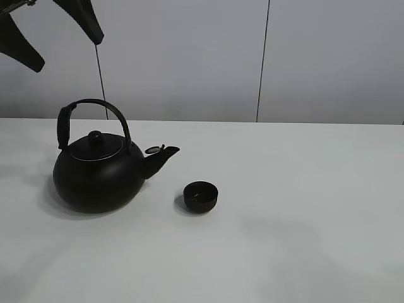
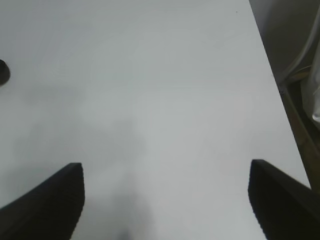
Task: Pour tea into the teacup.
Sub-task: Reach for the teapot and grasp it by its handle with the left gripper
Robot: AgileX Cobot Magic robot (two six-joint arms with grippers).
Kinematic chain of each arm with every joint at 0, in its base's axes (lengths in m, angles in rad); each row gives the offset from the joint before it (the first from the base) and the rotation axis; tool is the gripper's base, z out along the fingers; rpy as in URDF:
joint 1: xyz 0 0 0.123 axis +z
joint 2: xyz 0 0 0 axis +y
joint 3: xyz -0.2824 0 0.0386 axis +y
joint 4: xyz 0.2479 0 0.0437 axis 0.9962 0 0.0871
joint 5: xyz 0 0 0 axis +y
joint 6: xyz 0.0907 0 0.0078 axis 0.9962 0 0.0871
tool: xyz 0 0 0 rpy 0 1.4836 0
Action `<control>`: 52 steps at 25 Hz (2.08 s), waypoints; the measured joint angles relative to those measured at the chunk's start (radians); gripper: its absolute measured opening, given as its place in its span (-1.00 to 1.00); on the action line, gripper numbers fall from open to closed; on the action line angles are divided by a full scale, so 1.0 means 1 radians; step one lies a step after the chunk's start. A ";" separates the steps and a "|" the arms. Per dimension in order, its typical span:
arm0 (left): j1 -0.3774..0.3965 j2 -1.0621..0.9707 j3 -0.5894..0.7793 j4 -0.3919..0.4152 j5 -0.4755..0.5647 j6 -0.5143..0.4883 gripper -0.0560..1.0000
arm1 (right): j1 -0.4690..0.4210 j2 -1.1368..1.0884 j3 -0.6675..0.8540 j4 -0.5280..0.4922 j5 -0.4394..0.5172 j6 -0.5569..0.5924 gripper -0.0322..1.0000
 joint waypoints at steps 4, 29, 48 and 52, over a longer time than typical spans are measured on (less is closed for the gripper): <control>0.000 0.000 0.000 0.000 0.000 0.000 0.42 | 0.000 -0.015 0.054 0.011 0.000 0.000 0.25; 0.000 0.000 0.000 0.000 0.000 0.000 0.42 | 0.000 -0.015 0.112 0.033 -0.184 0.001 0.24; -0.110 -0.396 0.351 0.281 -0.571 0.000 0.42 | 0.000 -0.015 0.113 0.033 -0.184 0.001 0.24; -0.146 -0.541 0.689 0.418 -0.909 0.002 0.42 | 0.000 -0.015 0.113 0.033 -0.185 0.001 0.24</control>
